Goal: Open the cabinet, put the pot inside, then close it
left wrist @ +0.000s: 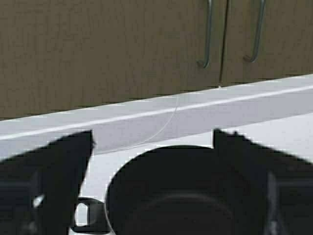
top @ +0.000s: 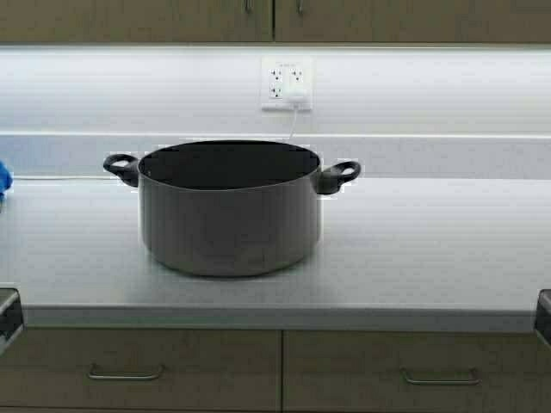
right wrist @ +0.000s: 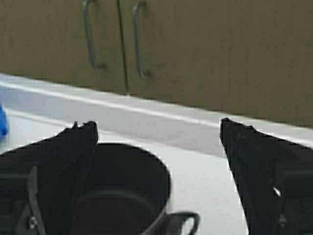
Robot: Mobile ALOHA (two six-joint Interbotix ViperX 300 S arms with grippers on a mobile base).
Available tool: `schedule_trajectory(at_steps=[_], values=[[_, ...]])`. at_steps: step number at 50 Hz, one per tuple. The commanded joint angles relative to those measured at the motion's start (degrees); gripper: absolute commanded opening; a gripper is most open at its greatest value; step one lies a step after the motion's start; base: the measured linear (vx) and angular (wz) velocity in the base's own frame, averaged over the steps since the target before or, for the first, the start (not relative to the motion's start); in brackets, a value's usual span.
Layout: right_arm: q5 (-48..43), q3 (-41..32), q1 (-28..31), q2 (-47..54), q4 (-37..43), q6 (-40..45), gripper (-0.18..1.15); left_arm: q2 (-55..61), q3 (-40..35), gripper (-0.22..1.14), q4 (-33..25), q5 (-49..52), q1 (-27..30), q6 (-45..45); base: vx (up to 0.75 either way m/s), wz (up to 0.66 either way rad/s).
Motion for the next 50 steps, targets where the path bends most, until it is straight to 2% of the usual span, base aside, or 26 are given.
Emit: schedule_trajectory(at_steps=[1, 8, 13, 24, 30, 37, 50], values=[[-3.16, -4.48, 3.52, 5.89, 1.05, -0.88, 1.04, 5.45, -2.72, 1.02, 0.0, -3.69, -2.81, 1.49, 0.07, 0.04], [-6.59, -8.26, 6.86, 12.83, 5.45, -6.06, 1.04, 12.83, -3.96, 1.02, -0.88, -10.46, -6.94, 1.85, 0.07, 0.04], [-11.16, -11.43, 10.55, 17.93, 11.69, -12.66, 1.04, 19.51, -4.66, 1.02, -3.16, -15.47, -9.67, 2.55, 0.05, 0.03], [-23.03, -21.18, 17.93, 30.76, 35.95, -33.22, 1.04, 34.8, -11.16, 1.02, -15.38, -30.23, -14.41, 10.28, 0.02, 0.01], [-22.85, -30.32, 17.67, 37.53, 44.65, -37.0, 1.04, 42.71, -19.25, 1.02, -21.36, -34.28, -16.0, 10.99, 0.0, 0.0], [-21.88, -37.62, 15.91, 42.63, 46.41, -37.18, 1.04, 50.54, -29.62, 1.02, -22.59, -34.54, -16.0, 10.99, 0.0, 0.0], [-18.11, -45.97, 11.87, 48.87, 47.81, -37.35, 1.04, 61.0, -42.63, 1.02, -23.99, -34.54, -15.91, 12.04, 0.0, 0.0]])
